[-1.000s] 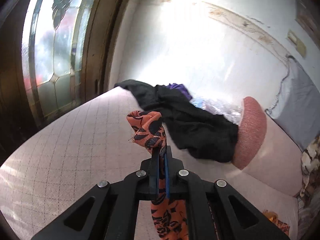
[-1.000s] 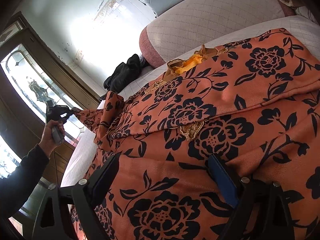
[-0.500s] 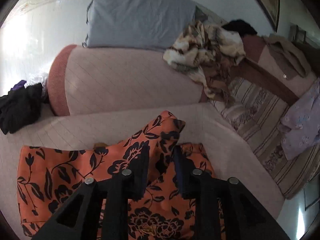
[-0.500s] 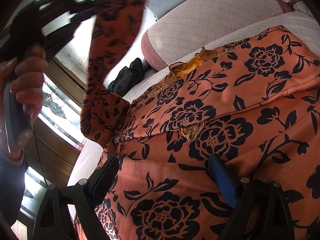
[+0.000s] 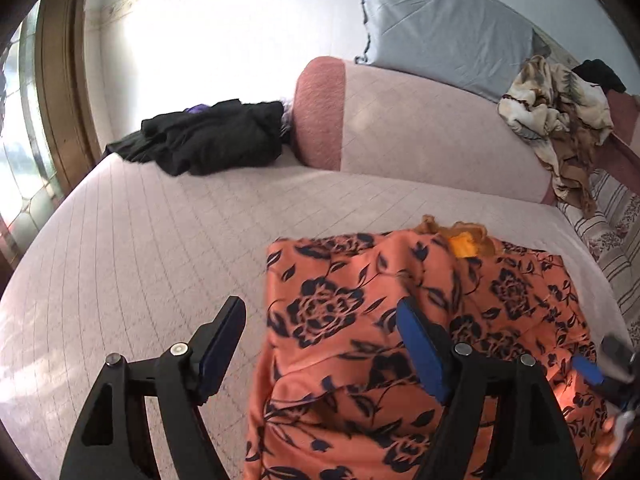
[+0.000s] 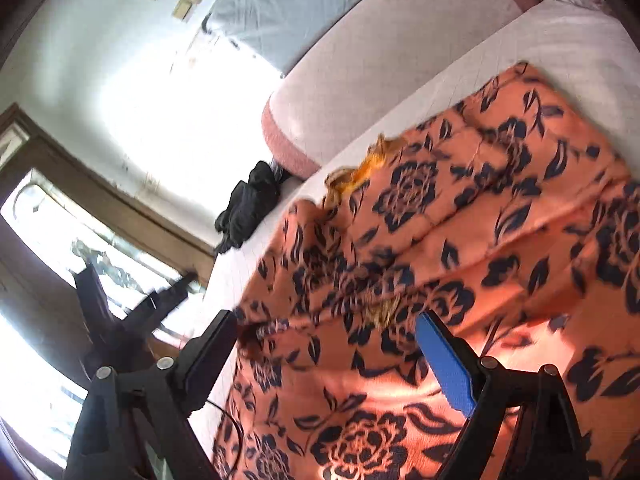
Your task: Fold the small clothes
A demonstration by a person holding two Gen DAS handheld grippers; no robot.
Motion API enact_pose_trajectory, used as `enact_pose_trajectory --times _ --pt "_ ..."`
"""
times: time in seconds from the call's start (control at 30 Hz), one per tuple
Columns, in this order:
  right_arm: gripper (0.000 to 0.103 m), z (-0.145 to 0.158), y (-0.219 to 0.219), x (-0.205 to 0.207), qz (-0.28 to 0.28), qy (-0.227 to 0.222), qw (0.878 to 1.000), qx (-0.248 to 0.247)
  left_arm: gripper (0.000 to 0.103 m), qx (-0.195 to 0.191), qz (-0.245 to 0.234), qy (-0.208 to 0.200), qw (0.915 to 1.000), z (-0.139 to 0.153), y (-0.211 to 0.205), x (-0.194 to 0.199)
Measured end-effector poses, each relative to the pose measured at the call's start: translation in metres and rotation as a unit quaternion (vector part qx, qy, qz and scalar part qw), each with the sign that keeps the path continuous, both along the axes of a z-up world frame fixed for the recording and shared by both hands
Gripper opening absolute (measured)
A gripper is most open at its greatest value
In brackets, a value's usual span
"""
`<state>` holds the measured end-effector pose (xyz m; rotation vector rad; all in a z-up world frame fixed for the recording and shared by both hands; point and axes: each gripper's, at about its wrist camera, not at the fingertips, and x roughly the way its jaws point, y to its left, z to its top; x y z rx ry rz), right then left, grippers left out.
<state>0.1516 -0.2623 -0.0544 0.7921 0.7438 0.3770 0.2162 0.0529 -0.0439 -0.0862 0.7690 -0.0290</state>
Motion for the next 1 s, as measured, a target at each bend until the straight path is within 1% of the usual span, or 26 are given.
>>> enact_pose_trajectory --times 0.03,0.1,0.17,0.2,0.27,0.3,0.33,0.43,0.47,0.5,0.53,0.6,0.63,0.67,0.7,0.73,0.77,0.8,0.83,0.87,0.9,0.93,0.97,1.0 --pt "0.093 0.003 -0.013 0.011 -0.016 0.007 1.0 0.002 0.078 -0.007 0.006 0.006 0.9999 -0.01 0.008 -0.003" --pt "0.093 0.001 -0.031 0.039 -0.042 0.051 0.998 0.01 0.078 -0.017 0.013 0.01 0.9997 -0.026 0.018 -0.008" --pt "0.092 -0.009 -0.048 0.066 -0.069 0.089 0.994 0.013 0.078 -0.022 0.019 0.012 0.9995 -0.036 0.024 -0.013" --pt "0.092 -0.017 -0.054 0.079 -0.08 0.112 0.99 0.013 0.078 -0.025 0.021 0.012 0.9994 -0.038 0.03 -0.016" --pt "0.09 -0.033 -0.065 0.093 -0.11 0.152 0.982 0.028 0.078 -0.033 0.021 0.013 0.9992 -0.043 0.034 -0.018" --pt "0.083 -0.039 -0.067 0.096 -0.122 0.164 0.978 0.036 0.078 -0.036 0.019 0.012 0.9991 -0.044 0.035 -0.018" --pt "0.08 -0.042 -0.068 0.097 -0.131 0.168 0.976 0.035 0.078 -0.038 0.015 0.012 0.9991 -0.044 0.034 -0.018" --pt "0.056 -0.042 -0.065 0.102 -0.137 0.172 0.975 0.017 0.078 -0.036 -0.013 0.004 0.9992 -0.04 0.027 -0.025" --pt "0.037 -0.043 -0.061 0.106 -0.133 0.176 0.975 0.007 0.078 -0.033 -0.024 0.002 0.9992 -0.039 0.023 -0.028" --pt "0.027 -0.043 -0.06 0.109 -0.129 0.179 0.975 -0.002 0.078 -0.027 -0.034 0.002 0.9991 -0.038 0.018 -0.029" --pt "0.025 -0.042 -0.059 0.109 -0.129 0.179 0.975 -0.01 0.078 -0.012 -0.038 0.003 0.9992 -0.039 0.013 -0.028" --pt "0.011 -0.039 -0.057 0.11 -0.129 0.171 0.977 -0.02 0.076 0.032 -0.031 0.021 0.9988 -0.046 0.002 -0.018" --pt "0.011 -0.035 -0.053 0.111 -0.128 0.166 0.977 -0.028 0.07 0.052 -0.024 0.039 0.9976 -0.052 -0.001 -0.009" --pt "0.009 -0.03 -0.049 0.113 -0.124 0.158 0.979 -0.037 0.045 0.066 -0.013 0.059 0.996 -0.059 -0.001 0.0" --pt "0.008 -0.023 -0.045 0.113 -0.12 0.149 0.98 -0.046 0.026 0.064 -0.003 0.08 0.9947 -0.064 0.002 0.007" --pt "0.008 -0.014 -0.042 0.113 -0.118 0.138 0.982 -0.055 0.026 0.042 0.01 0.085 0.9955 -0.064 0.009 0.01" --pt "0.007 -0.004 -0.039 0.111 -0.118 0.123 0.983 -0.065 0.022 0.029 0.028 0.075 0.9964 -0.06 0.015 0.009" --pt "0.007 0.008 -0.037 0.11 -0.117 0.106 0.984 -0.076 0.012 0.03 0.041 0.06 0.9969 -0.053 0.018 0.006" --pt "0.006 0.022 -0.034 0.106 -0.118 0.088 0.985 -0.09 0.009 0.028 0.05 0.043 0.9974 -0.047 0.021 0.002" --pt "0.006 0.036 -0.032 0.099 -0.122 0.067 0.985 -0.105 0.009 0.025 0.055 0.03 0.9977 -0.041 0.023 -0.003" --pt "0.006 0.048 -0.031 0.09 -0.127 0.045 0.984 -0.118 0.01 0.027 0.055 0.02 0.9979 -0.038 0.023 -0.007" --pt "0.006 0.057 -0.03 0.079 -0.132 0.027 0.982 -0.131 0.012 0.039 0.056 0.014 0.9976 -0.04 0.022 -0.01" --pt "0.006 0.056 -0.031 0.07 -0.134 0.024 0.98 -0.143 0.017 0.052 0.056 0.02 0.9969 -0.047 0.02 -0.011" --pt "0.007 0.044 -0.031 0.066 -0.13 0.039 0.978 -0.158 0.025 0.062 0.055 0.049 0.9954 -0.059 0.019 -0.007"
